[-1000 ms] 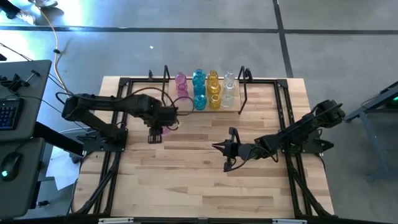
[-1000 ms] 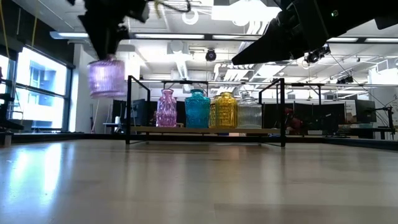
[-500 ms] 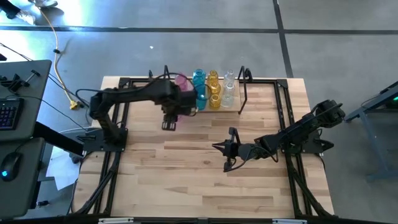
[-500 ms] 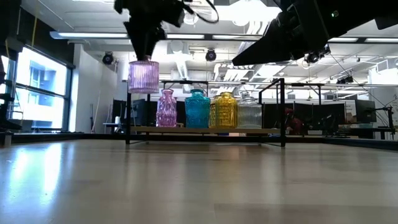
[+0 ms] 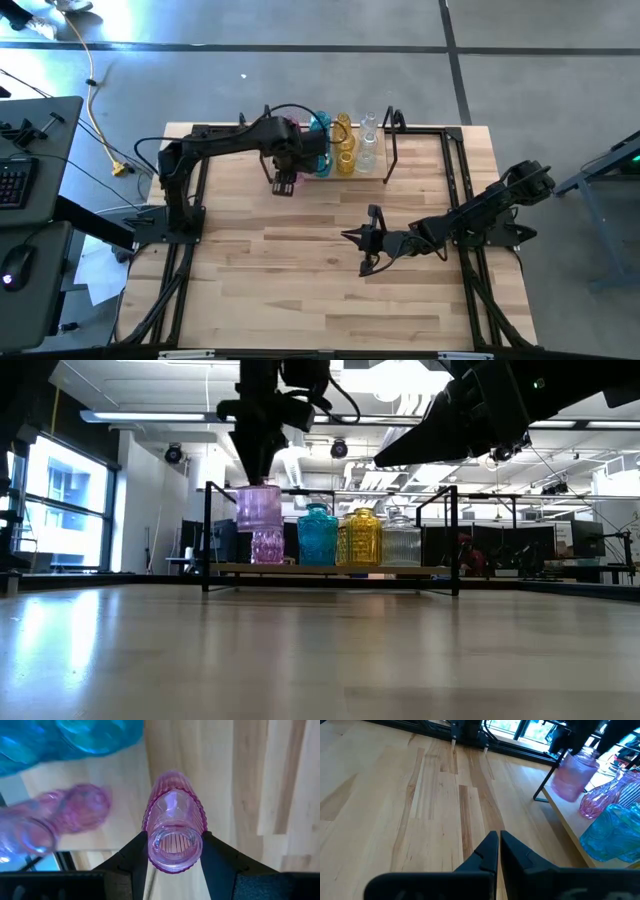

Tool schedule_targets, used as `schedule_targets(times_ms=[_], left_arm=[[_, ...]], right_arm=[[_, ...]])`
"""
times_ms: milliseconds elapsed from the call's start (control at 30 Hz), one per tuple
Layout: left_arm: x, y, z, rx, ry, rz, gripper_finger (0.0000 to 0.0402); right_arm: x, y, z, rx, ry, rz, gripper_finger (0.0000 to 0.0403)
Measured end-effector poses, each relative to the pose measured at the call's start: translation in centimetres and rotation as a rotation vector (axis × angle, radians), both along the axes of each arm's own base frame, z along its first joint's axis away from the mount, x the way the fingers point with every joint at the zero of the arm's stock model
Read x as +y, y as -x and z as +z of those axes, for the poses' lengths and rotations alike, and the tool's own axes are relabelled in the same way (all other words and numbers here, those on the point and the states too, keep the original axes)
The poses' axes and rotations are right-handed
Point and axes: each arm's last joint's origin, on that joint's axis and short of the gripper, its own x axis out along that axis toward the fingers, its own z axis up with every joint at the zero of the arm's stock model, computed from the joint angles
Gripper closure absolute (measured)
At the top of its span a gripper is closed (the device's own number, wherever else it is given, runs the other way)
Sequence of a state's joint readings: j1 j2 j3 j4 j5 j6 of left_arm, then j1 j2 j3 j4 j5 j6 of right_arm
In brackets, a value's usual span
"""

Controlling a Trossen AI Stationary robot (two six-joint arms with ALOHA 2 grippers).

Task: Sort vases onto shelf
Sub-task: Put the pink vase on the shelf aligned with the other pink vase

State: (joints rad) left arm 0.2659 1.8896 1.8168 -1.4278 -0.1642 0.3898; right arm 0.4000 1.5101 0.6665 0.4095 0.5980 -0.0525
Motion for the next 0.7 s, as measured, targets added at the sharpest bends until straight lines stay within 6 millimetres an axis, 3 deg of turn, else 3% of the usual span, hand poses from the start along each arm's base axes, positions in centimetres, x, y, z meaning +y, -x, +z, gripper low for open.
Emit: schedule_targets(times_ms=[300, 700], left_arm=[[1.9, 0.0, 0.0, -0.045, -0.016, 0.020, 0.0268], [2.6, 0.0, -0.3, -0.050, -0.012, 0.027, 0.0268]], right_arm=[[0.0, 0.0, 0.0, 0.000, 0.000, 0.000, 0.0403], [0.0, 0.0, 0.0, 0.002, 0.001, 0.000, 0.0403]])
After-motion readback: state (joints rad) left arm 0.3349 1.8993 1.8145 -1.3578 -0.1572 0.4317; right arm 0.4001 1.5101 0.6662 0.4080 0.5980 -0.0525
